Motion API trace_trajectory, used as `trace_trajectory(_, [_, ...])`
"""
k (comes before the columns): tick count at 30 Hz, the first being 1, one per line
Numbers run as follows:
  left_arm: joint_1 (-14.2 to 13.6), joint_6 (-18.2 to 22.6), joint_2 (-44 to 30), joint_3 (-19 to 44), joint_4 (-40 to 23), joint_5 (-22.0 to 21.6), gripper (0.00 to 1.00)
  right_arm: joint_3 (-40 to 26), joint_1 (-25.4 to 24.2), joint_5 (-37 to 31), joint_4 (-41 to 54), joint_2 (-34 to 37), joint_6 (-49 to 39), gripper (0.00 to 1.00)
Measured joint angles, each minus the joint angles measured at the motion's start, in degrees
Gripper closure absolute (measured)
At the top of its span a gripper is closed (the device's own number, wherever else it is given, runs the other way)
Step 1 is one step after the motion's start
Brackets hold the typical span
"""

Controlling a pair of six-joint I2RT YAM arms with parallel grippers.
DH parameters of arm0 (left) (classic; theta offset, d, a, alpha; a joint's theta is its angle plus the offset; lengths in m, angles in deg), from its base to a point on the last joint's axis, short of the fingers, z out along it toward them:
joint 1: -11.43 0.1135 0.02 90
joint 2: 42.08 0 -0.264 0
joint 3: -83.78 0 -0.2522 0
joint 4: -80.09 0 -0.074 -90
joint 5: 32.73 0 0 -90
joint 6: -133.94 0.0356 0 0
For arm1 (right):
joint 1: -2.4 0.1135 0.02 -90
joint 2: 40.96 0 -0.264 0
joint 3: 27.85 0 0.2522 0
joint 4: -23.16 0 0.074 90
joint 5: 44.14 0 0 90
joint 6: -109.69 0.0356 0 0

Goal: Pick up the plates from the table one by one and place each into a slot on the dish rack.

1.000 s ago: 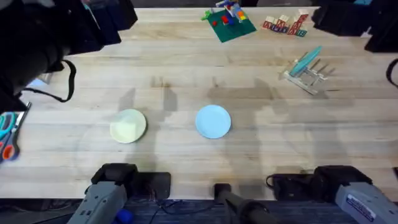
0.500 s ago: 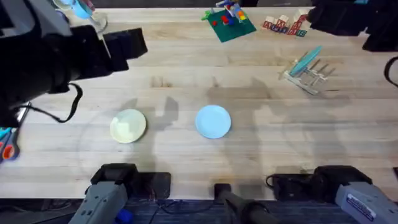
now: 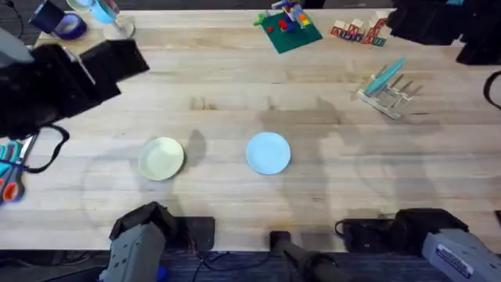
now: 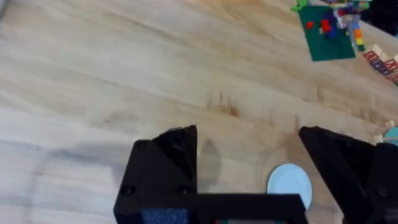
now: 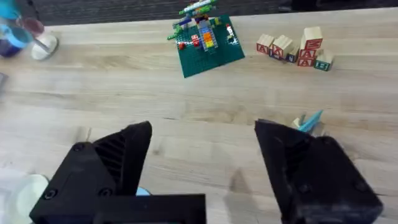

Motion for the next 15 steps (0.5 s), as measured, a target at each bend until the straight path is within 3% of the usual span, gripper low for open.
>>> trace_trajectory(3, [4.78,3.11,-2.35,0.00,-3.91,3.30,0.009,0.00,0.00,0.00,-0.02,0.02,0.00,0.006])
trace_trajectory(6, [7.80,4.78,-5.68,0.00,-6.81,5.18,0.008,0.00,0.00,-0.02,-0.18,0.00,0.00,0.006])
trace_trajectory(14, [11.54,10.78,-15.63,0.00,-13.18,6.72,0.006,0.00,0.00,-0.02,-1.46,0.02,0.00,0.005])
trace_trajectory(15, [11.83,11.48,-16.64,0.00,-13.37,6.79,0.045,0.00,0.00,-0.02,-1.49,0.02,0.00,0.005])
